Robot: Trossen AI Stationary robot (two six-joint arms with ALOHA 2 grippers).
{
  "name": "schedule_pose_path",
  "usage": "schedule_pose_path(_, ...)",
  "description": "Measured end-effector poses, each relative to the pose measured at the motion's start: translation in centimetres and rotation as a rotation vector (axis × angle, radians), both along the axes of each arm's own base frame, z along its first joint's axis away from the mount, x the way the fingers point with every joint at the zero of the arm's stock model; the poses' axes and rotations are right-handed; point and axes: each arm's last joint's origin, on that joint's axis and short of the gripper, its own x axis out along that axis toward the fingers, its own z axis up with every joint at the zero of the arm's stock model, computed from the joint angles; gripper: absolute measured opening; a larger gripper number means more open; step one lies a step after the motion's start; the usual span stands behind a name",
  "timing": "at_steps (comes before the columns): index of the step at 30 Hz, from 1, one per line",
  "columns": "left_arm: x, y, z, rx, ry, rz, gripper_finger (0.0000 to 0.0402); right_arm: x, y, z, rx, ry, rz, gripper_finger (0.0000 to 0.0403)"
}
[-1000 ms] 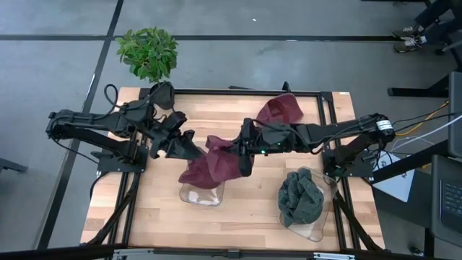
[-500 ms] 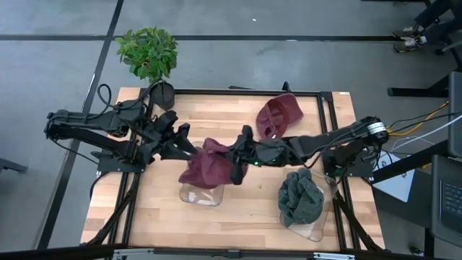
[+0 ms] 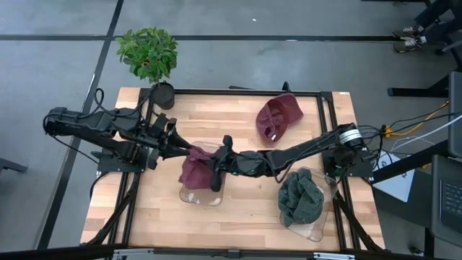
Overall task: Pick & Place hat
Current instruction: Put the left red cap into the left transparent bin
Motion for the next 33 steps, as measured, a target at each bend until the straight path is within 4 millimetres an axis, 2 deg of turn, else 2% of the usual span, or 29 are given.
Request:
schedule_pose_path(8, -1.1, -0.2, 0.0, -0.031, 0.026, 0.047, 0.0098, 1.6, -0.4, -3.3, -0.038, 0.031, -0.123, 0.0008)
schedule_pose_path(14, -1.3, -0.1, 0.1, -0.047, 0.021, 0.048, 0.0085, 1.6, -0.4, -4.2, -0.042, 0.089, -0.155, 0.0008)
schedule_pose_path(22, -1.6, -0.1, -0.3, -0.049, 0.065, 0.042, 0.0074, 1.6, -0.5, -2.7, 0.019, -0.023, -0.119, 0.0008)
schedule_pose_path(31, -2.5, 0.1, 0.0, -0.035, 0.035, 0.034, 0.0066, 0.5, -1.0, -1.7, 0.042, 0.034, -0.212, 0.0008)
schedule_pose_path(33, -2.8, 0.2, 0.1, -0.034, 0.023, 0.040, 0.0065, -0.1, -1.2, -2.3, 0.102, 0.009, -0.228, 0.0008)
